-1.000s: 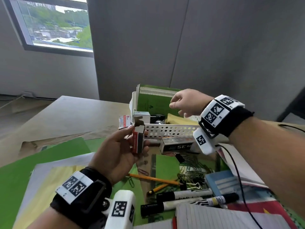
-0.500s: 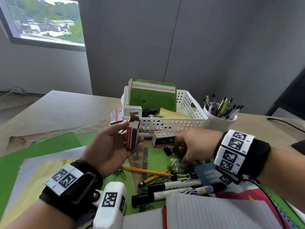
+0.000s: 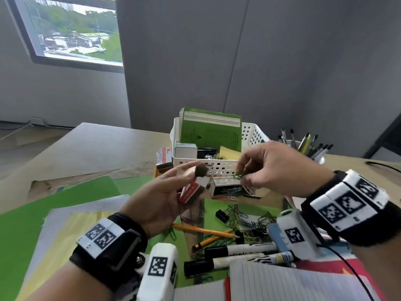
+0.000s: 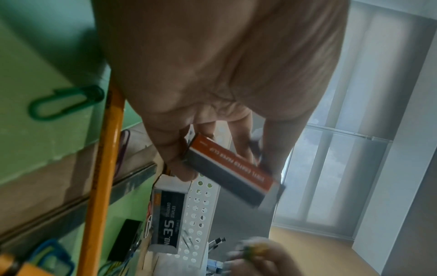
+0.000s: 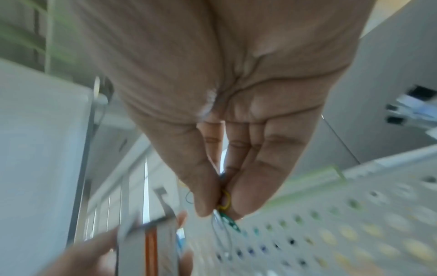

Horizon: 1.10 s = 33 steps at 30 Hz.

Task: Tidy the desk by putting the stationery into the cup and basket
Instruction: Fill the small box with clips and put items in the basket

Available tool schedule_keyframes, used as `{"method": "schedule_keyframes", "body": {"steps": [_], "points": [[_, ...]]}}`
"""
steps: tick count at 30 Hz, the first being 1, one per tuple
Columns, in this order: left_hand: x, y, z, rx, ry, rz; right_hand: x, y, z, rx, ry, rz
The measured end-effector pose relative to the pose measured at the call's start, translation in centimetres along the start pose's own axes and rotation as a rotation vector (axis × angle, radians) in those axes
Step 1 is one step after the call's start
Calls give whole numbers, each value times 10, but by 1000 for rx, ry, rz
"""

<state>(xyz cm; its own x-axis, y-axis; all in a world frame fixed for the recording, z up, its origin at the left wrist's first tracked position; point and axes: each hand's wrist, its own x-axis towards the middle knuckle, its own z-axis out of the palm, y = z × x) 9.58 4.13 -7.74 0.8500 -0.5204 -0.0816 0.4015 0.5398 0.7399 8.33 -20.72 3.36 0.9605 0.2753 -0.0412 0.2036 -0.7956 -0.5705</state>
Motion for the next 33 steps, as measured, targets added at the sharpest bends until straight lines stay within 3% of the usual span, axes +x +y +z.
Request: {"method": "schedule_keyframes", "body": {"steps": [4, 7, 10, 15, 24, 33], "points": [[2, -4, 1, 45, -33, -21, -12, -25, 2, 343, 213, -203], [2, -6, 3, 99, 10, -47, -8, -31, 18, 488, 214, -264], [2, -5, 3, 93, 32, -73, -1, -23, 34, 613, 164, -223], [3, -5, 4, 63, 52, -104, 7, -7, 51, 734, 72, -153], [5, -8, 4, 146, -45, -168, 17, 5, 63, 841, 342, -188], [7, -8, 0, 110, 43, -121, 13, -3, 77, 811, 358, -220]]}}
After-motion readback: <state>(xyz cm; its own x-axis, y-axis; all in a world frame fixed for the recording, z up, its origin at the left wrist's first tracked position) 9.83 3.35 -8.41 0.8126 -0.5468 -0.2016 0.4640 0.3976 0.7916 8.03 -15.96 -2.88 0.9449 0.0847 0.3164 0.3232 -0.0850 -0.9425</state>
